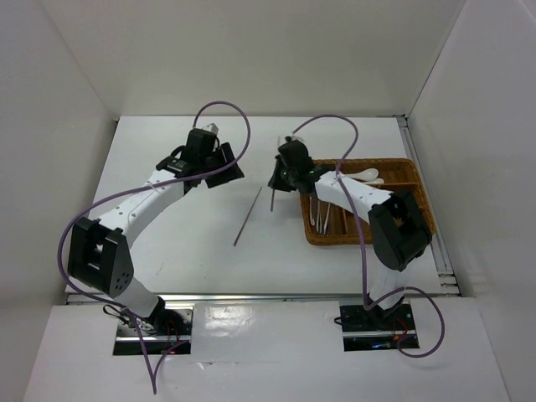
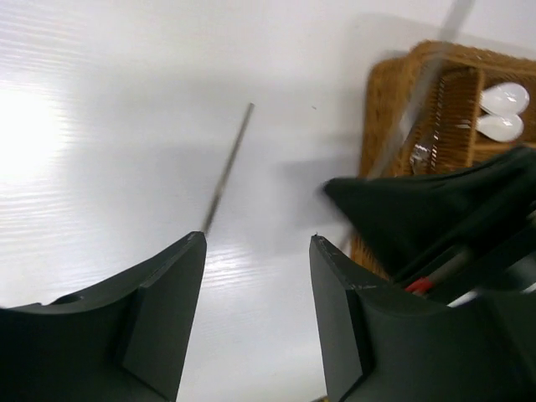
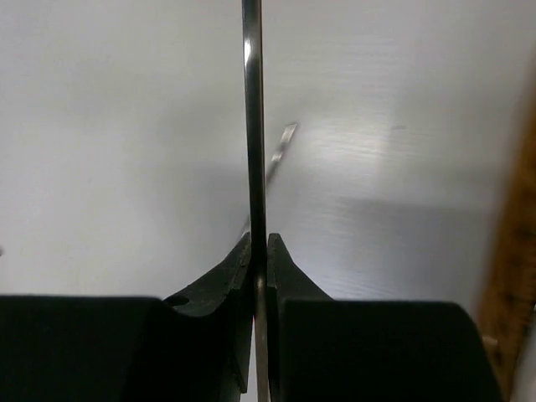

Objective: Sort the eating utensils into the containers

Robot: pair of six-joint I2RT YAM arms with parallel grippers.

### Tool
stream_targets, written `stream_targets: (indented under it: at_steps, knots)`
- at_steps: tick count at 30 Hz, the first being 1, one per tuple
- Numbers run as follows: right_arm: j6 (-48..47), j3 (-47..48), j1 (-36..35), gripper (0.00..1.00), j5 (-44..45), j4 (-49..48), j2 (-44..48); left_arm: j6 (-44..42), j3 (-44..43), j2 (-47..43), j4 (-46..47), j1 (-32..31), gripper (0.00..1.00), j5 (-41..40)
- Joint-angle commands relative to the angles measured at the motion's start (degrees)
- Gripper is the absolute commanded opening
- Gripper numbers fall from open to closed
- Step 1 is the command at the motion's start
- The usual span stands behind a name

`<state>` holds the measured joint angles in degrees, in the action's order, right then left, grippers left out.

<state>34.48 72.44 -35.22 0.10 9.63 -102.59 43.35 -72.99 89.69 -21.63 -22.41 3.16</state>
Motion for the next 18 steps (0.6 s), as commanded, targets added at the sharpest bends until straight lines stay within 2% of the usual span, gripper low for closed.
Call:
stream_targets:
  at_steps: [1,7,10,18]
  knots:
    - [10.39,1.21,5.94,0.0,14.02,8.02,6.69,-2.13,-0.66,-4.43,-1.93,1.49,0.68,-6.49]
    - [25.09,-3.53,18.5,0.0,22.39,20.15,14.86,-2.66,2.24,-4.96,-1.93,3.51,0.68,-6.5]
    - [34.23,-6.6,22.63,0.0,26.87,27.25,19.43,-2.66,3.46,-4.96,-1.41,3.52,0.68,-5.89]
    - [45.65,-16.72,31.44,0.0,24.86,37.91,26.91,-3.19,3.47,-3.3,-1.4,3.52,0.68,-5.88]
